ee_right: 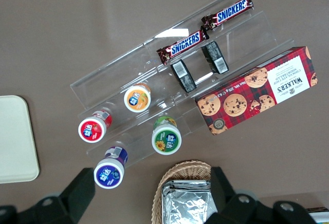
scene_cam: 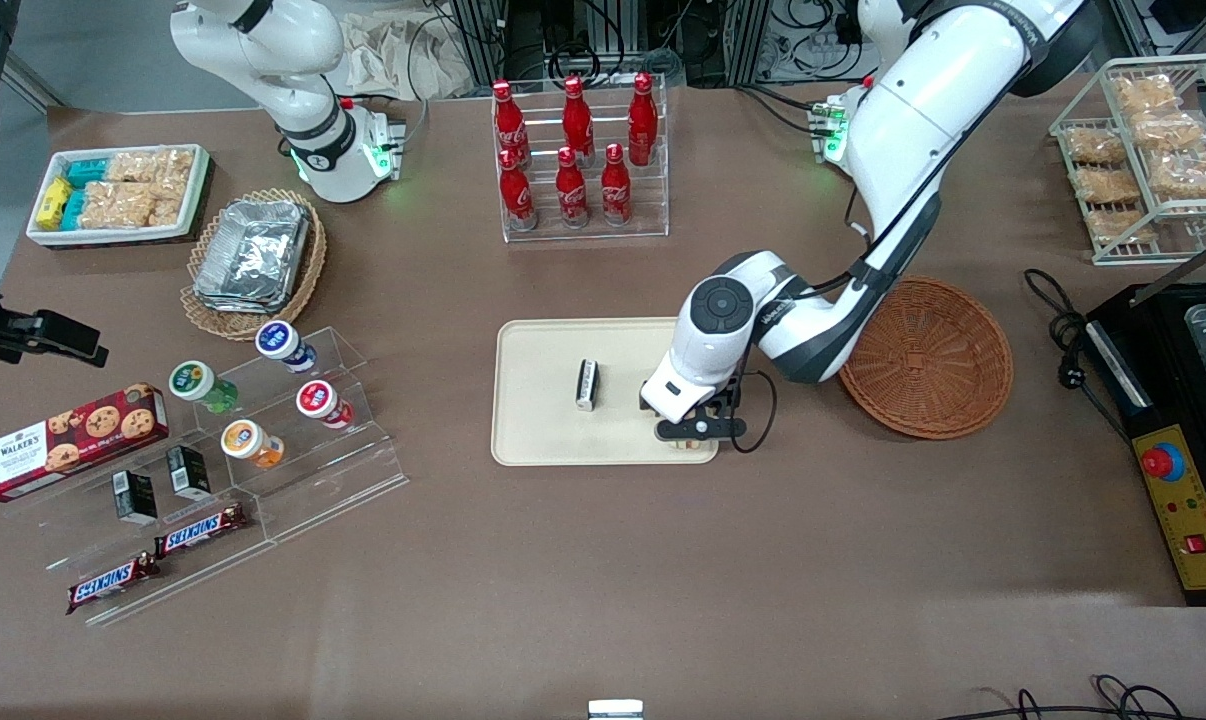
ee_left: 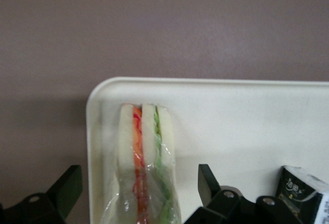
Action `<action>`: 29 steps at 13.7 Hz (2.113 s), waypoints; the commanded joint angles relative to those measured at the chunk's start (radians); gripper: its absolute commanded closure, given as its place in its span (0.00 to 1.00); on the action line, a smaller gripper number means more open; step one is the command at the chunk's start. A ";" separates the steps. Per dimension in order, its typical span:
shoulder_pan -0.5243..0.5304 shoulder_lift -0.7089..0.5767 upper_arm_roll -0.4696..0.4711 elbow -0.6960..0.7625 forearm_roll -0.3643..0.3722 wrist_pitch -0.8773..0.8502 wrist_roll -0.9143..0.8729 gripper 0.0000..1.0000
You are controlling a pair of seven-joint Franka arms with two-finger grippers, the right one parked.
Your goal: Place sandwich from basket to tray
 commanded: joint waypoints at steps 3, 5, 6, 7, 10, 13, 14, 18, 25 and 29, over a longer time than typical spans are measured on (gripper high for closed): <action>0.081 -0.137 -0.054 0.130 -0.064 -0.337 0.123 0.00; 0.087 -0.179 -0.046 0.216 -0.081 -0.448 0.233 0.00; 0.127 -0.200 -0.047 0.244 -0.081 -0.491 0.270 0.00; 0.160 -0.222 -0.052 0.261 -0.082 -0.528 0.322 0.00; 0.246 -0.283 -0.050 0.327 -0.084 -0.620 0.492 0.00; 0.348 -0.320 -0.050 0.396 -0.101 -0.700 0.628 0.00; 0.386 -0.338 -0.050 0.396 -0.110 -0.700 0.646 0.00; 0.567 -0.413 -0.050 0.323 -0.300 -0.689 0.744 0.00; 0.622 -0.662 -0.046 -0.033 -0.369 -0.478 0.737 0.00; 0.613 -0.711 -0.049 -0.039 -0.369 -0.530 0.729 0.00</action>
